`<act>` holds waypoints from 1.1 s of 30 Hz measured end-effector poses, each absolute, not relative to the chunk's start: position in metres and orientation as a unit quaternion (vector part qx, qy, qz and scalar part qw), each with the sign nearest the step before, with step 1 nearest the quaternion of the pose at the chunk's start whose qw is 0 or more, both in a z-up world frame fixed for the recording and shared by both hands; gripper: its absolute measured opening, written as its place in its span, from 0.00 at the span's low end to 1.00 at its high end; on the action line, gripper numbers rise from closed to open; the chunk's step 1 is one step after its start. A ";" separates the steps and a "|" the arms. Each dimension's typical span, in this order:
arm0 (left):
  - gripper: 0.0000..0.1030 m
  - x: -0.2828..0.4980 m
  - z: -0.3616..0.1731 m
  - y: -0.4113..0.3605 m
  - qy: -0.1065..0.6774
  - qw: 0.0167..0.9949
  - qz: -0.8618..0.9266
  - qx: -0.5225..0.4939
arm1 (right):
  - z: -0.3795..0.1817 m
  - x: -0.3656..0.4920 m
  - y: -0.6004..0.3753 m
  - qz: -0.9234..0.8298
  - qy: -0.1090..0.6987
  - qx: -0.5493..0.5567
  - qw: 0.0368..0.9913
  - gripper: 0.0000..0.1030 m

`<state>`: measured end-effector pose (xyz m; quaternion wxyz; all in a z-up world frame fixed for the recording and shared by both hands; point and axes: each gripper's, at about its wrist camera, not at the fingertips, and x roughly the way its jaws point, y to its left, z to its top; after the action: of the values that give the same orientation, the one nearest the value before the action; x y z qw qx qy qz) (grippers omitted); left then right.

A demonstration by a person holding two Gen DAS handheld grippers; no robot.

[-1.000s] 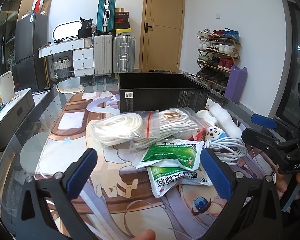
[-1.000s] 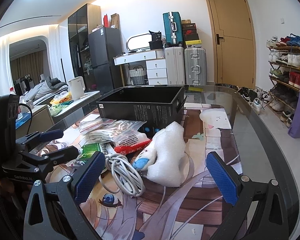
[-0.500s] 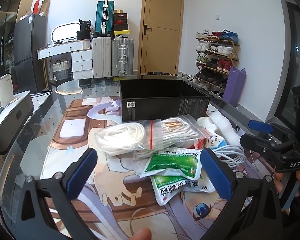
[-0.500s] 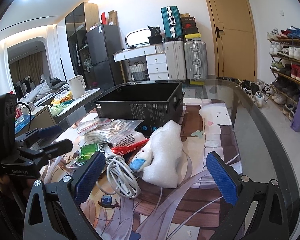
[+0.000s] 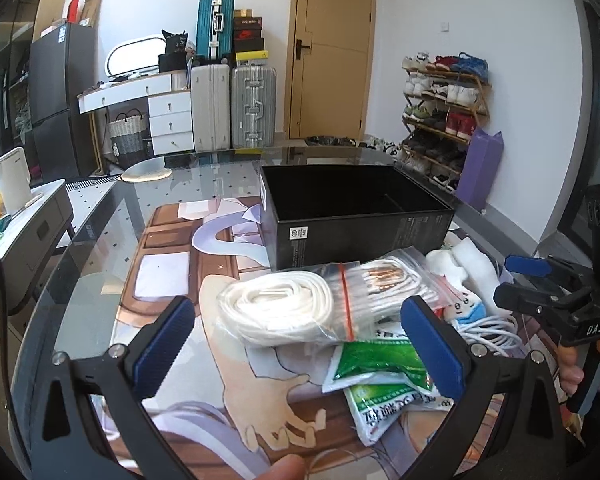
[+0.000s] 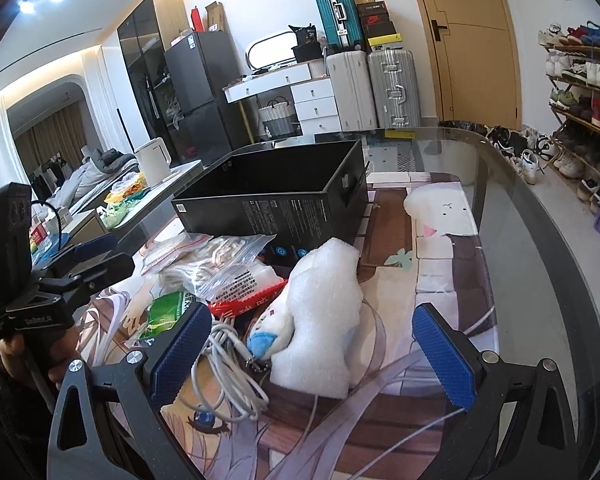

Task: Organize soft objects
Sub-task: 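Close the right tool on the white foam piece while the left tool approaches the bagged rope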

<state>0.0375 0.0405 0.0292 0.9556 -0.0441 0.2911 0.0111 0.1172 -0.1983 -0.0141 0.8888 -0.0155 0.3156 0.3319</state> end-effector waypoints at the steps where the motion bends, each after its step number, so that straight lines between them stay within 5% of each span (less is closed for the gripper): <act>1: 1.00 0.039 0.030 0.041 0.292 0.955 0.008 -0.044 | -0.014 0.119 -0.197 0.333 0.317 -0.019 0.888 1.00; 22: 1.00 0.064 0.032 0.053 0.310 0.949 -0.026 -0.053 | -0.016 0.142 -0.200 0.331 0.340 -0.004 0.880 0.99; 33: 1.00 0.063 0.024 0.041 0.337 0.941 -0.034 -0.017 | -0.025 0.148 -0.195 0.357 0.381 0.009 0.853 0.85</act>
<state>0.0628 0.0409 0.0235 0.9408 -0.0169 0.3368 -0.0344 0.1479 -0.1953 -0.0255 0.8529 0.0089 0.3810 0.3569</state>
